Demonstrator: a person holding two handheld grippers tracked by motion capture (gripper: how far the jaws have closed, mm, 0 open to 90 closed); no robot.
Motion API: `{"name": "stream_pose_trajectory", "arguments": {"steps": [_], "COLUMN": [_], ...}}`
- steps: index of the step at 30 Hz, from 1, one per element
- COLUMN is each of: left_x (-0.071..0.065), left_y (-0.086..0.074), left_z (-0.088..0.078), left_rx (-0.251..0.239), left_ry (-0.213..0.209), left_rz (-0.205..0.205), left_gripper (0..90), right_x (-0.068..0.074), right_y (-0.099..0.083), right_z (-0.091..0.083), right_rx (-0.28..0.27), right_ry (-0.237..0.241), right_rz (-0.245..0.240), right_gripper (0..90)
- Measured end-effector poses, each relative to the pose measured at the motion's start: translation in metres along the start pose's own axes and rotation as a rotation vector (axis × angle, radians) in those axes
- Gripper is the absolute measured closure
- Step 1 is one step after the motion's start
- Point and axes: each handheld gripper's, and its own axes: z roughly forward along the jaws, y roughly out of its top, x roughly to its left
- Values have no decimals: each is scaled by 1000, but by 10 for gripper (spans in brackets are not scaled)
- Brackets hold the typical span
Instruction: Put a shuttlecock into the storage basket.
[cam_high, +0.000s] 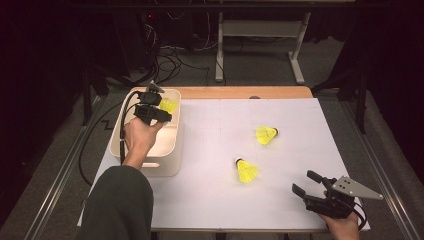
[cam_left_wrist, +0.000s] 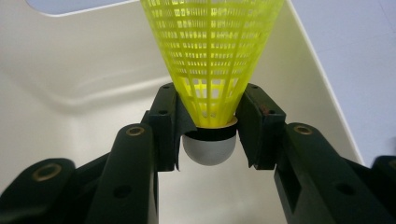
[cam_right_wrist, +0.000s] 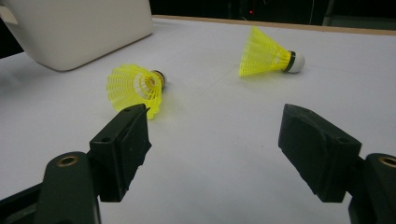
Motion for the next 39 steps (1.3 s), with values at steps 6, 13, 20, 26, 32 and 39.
{"name": "stream_pose_trajectory", "arguments": {"steps": [6, 13, 20, 26, 32, 39], "left_x": [3, 2, 0, -1, 0, 4], "left_y": [-3, -3, -3, -3, -3, -6], "left_z": [5, 8, 11, 12, 12, 8], "left_rx": [12, 26, 43, 45, 40, 34], "left_ry": [1, 9, 12, 17, 13, 9], "left_rz": [-8, 6, 15, 22, 19, 12], "left_gripper": [615, 610, 603, 590, 466, 374], "right_x": [0, 0, 0, 0, 0, 0], "right_y": [0, 0, 0, 0, 0, 0], "right_z": [0, 0, 0, 0, 0, 0], "right_rx": [0, 1, 1, 2, 1, 2], "right_ry": [-1, -2, -1, -2, -3, -3], "right_rz": [0, 2, 2, 2, 0, 1], "right_gripper": [254, 254, 254, 255, 254, 255]}}
